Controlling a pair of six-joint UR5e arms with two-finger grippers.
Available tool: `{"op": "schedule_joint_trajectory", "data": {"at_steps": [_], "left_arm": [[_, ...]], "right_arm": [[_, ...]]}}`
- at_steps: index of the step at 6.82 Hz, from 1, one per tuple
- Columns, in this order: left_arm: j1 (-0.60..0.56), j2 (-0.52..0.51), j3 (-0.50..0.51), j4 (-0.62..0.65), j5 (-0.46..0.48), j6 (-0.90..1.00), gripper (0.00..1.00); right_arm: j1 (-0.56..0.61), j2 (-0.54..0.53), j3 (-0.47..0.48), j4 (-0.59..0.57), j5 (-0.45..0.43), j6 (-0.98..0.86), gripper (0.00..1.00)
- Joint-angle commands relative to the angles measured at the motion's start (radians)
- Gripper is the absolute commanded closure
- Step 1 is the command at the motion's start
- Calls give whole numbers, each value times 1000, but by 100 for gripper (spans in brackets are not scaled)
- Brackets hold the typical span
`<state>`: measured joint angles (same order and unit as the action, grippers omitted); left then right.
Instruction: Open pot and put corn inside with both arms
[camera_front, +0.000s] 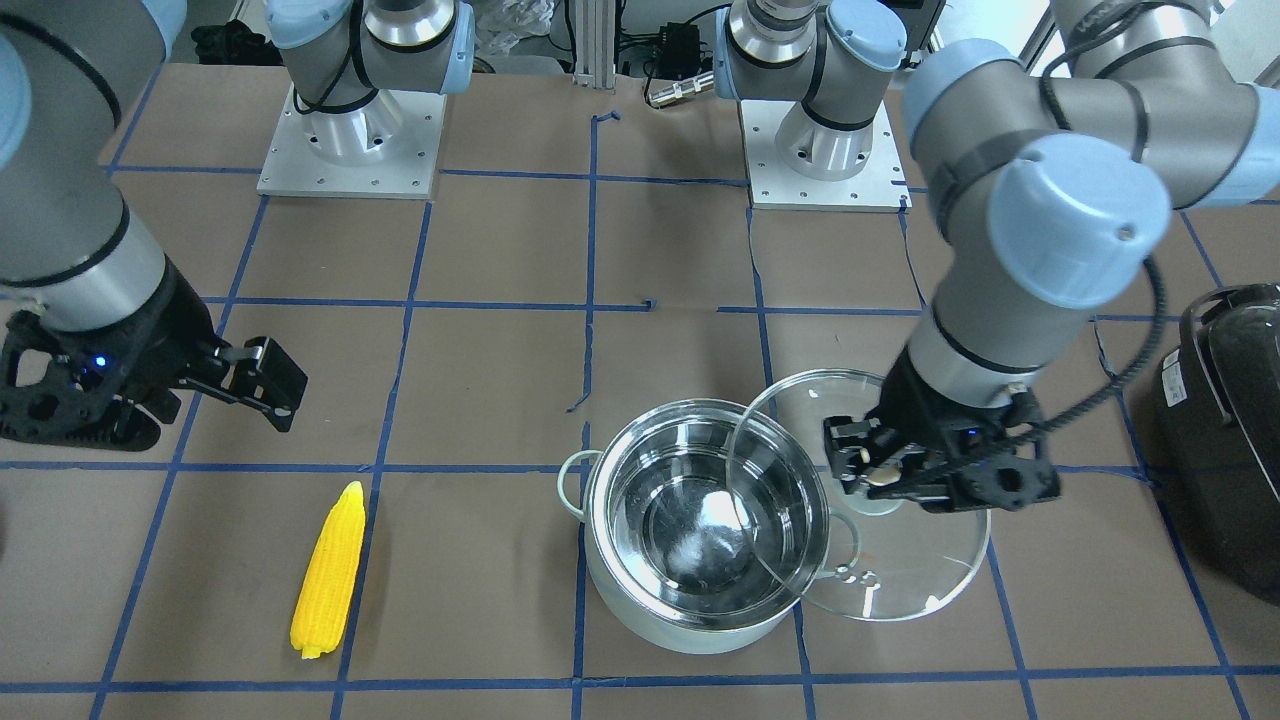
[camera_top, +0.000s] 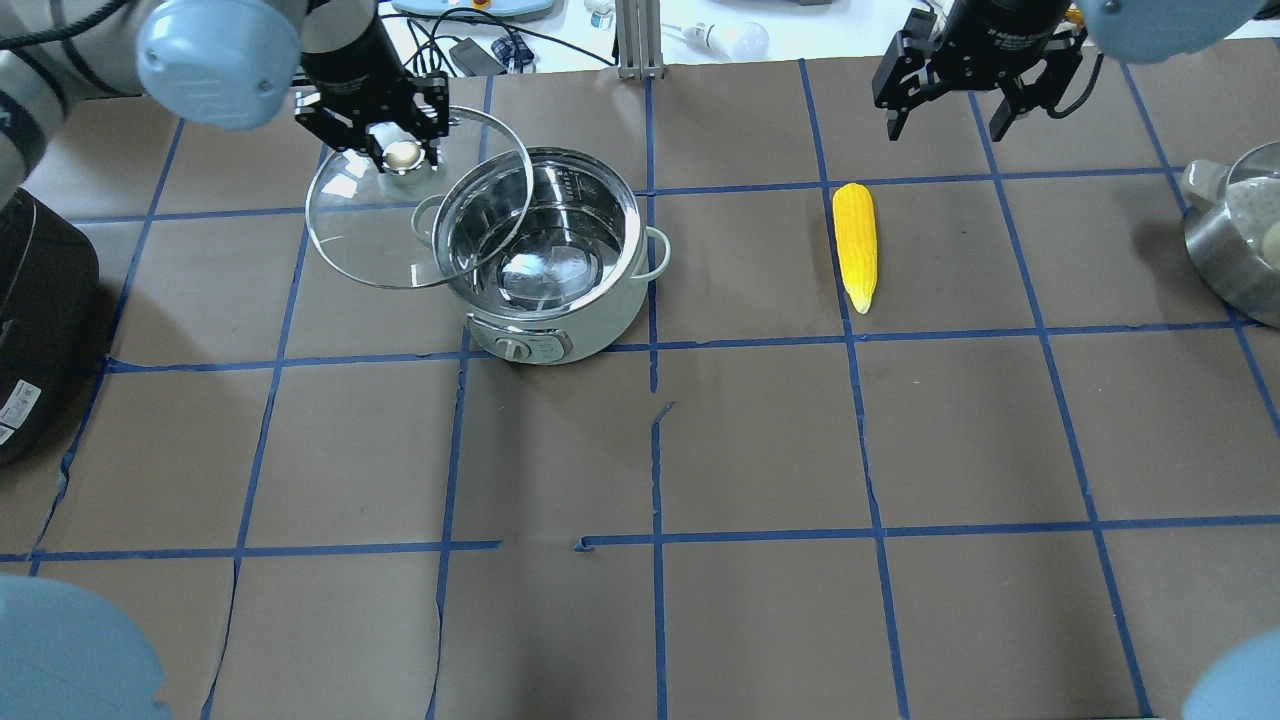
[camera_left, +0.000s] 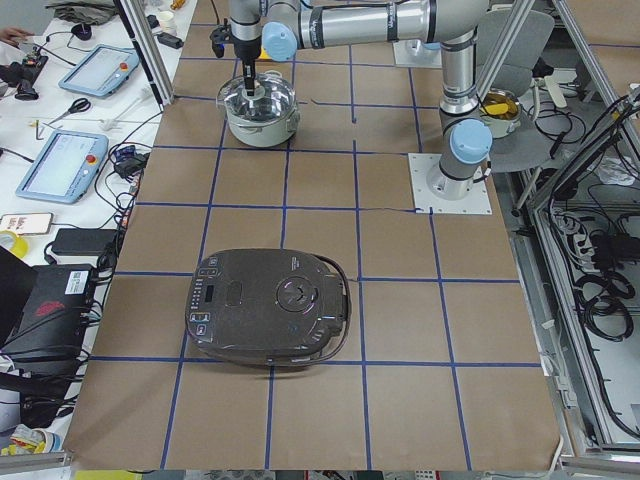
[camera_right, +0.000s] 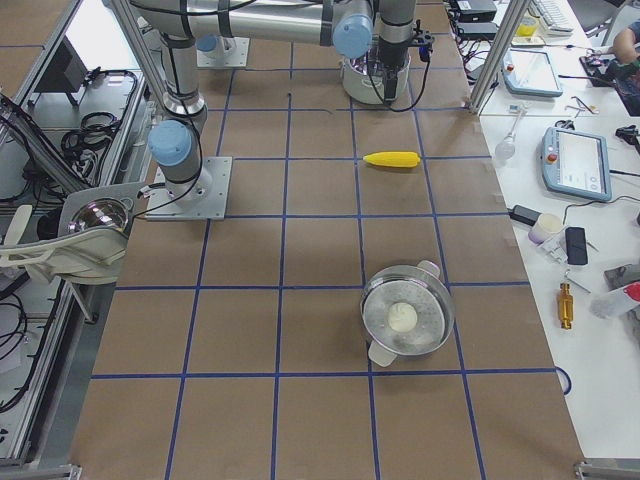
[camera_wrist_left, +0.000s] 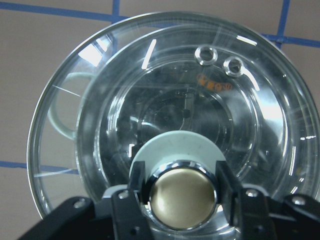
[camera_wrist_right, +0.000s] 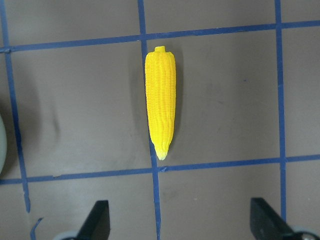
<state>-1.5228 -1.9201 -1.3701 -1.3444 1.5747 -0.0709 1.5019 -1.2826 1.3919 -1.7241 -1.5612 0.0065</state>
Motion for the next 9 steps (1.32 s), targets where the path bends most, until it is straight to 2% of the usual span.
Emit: {"op": "schedule_joint_trajectory", "data": {"at_steps": [1, 2, 4, 6, 7, 9], "left_arm": [[157, -25, -23, 10, -7, 176, 91], [191, -42, -55, 64, -5, 190, 92], [260, -101, -180, 274, -5, 247, 95], [280, -114, -265, 348, -7, 260, 96], [271, -123, -308, 403, -7, 269, 100], [248, -108, -334, 458, -2, 290, 100]], "right_arm": [[-5, 135, 53, -186, -3, 0, 0], [-5, 181, 94, -286, -2, 7, 0], [-3, 262, 182, -440, 4, 26, 0], [3, 295, 196, -488, 9, 29, 8], [4, 299, 194, -491, 7, 26, 10], [5, 316, 196, -491, 9, 27, 25]]}}
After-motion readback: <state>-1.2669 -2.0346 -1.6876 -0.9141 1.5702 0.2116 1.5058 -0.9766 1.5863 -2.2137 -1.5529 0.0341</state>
